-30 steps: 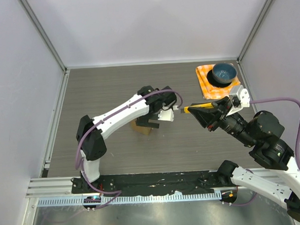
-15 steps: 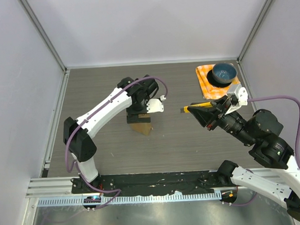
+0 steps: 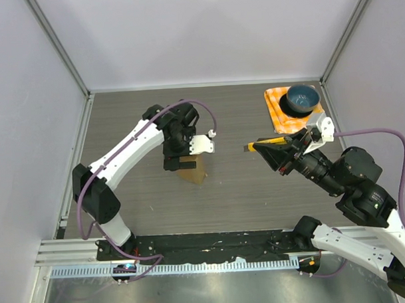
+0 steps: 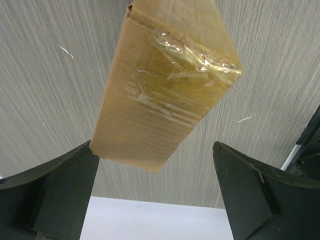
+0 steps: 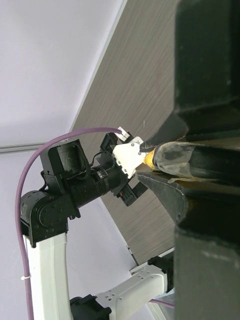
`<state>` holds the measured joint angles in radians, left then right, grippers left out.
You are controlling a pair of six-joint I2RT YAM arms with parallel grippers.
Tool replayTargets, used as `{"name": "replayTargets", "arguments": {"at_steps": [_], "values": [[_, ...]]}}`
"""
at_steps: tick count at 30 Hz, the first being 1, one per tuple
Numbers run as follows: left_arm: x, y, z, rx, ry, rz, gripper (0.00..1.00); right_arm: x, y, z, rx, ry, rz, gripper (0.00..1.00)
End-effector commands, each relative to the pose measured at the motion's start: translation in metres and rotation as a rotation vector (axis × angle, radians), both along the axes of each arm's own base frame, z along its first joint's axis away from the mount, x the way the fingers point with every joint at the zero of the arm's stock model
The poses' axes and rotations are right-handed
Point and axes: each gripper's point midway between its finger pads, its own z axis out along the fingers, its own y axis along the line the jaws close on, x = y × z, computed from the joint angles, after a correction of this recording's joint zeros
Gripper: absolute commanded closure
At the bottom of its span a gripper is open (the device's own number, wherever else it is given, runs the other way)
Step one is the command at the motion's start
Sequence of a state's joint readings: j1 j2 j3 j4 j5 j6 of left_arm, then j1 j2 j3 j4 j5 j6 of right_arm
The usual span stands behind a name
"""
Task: Unpack the express box
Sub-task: Pick up the knife from the center of the board.
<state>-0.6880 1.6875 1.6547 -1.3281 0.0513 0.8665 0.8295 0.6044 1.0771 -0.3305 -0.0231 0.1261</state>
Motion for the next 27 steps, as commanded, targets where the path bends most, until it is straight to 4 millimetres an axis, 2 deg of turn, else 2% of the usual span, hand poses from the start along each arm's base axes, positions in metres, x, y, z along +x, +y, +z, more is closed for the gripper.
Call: {"name": "replayTargets", "arguments": {"at_steps": [1, 9, 17, 27], "values": [[0.005, -0.016, 0.001, -0.091, 0.002, -0.024, 0.00, 0.001, -0.003, 0.018, 0.024, -0.036, -0.014, 0.99], [0.024, -0.035, -0.002, -0.157, -0.027, 0.009, 0.00, 0.002, -0.003, 0.015, 0.018, -0.036, -0.018, 0.99], [0.016, -0.047, -0.014, -0.184, 0.070, 0.019, 0.00, 0.003, -0.003, 0.017, 0.016, -0.042, -0.020, 0.99], [0.010, -0.048, -0.025, -0.181, 0.111, 0.054, 0.00, 0.001, -0.005, 0.022, 0.024, -0.050, -0.022, 0.99]]}}
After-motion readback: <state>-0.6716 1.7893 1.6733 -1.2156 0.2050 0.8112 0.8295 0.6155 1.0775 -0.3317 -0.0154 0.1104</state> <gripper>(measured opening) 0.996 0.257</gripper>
